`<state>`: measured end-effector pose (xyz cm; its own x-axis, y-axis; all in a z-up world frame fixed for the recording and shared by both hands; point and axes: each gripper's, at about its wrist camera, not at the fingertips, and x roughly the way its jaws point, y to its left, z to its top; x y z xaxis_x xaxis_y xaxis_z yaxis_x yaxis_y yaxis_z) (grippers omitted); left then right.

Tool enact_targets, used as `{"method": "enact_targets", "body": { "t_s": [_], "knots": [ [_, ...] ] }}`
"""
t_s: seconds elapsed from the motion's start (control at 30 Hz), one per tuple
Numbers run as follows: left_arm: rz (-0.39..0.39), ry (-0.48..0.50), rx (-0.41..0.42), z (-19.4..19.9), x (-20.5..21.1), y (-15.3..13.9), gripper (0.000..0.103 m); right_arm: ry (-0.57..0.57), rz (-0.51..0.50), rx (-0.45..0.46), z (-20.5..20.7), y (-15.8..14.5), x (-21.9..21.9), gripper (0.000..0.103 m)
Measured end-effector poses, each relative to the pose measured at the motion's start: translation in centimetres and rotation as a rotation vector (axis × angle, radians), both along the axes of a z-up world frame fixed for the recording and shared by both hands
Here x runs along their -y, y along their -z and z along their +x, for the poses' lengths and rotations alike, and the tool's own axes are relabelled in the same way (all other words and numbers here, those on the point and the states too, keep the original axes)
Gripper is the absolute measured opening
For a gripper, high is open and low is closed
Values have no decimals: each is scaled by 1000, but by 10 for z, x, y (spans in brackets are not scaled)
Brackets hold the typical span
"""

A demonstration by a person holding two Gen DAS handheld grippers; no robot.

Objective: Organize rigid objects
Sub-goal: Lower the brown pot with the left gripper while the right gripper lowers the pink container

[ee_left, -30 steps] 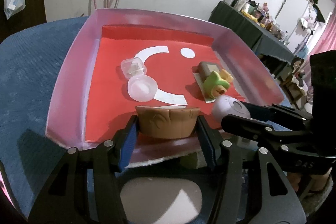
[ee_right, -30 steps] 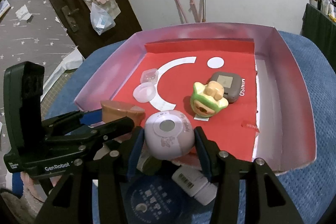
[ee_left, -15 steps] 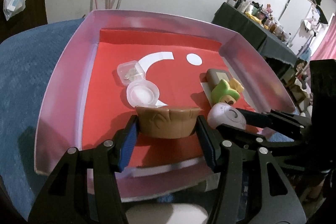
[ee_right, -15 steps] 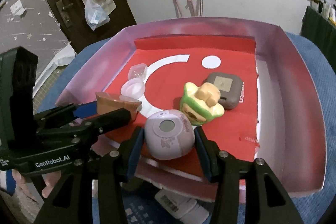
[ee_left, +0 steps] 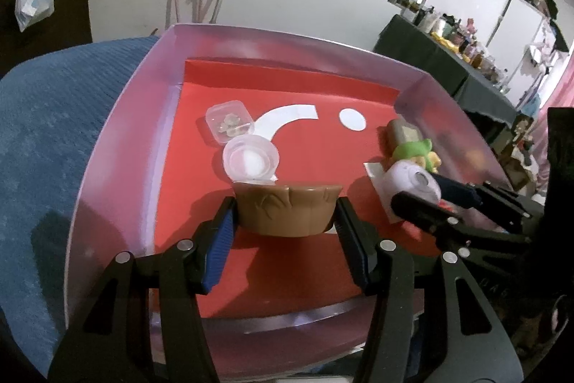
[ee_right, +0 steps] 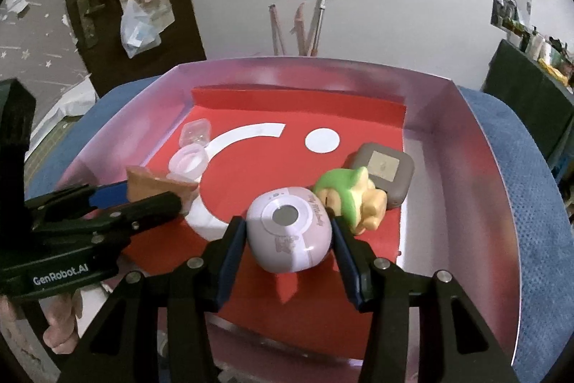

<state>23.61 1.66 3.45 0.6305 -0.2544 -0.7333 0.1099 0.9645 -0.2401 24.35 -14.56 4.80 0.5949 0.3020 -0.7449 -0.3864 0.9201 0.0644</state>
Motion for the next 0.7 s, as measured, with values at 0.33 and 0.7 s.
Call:
{"method": "enact_targets", "body": {
  "t_s": [0.33,0.7],
  "knots": [
    [22,9,-13,1,2,0,54,15,21,-54,3,12,4,52],
    [64,-4,-81,9,8,8,54,19,30,-60,4,13,4,52]
  ]
}}
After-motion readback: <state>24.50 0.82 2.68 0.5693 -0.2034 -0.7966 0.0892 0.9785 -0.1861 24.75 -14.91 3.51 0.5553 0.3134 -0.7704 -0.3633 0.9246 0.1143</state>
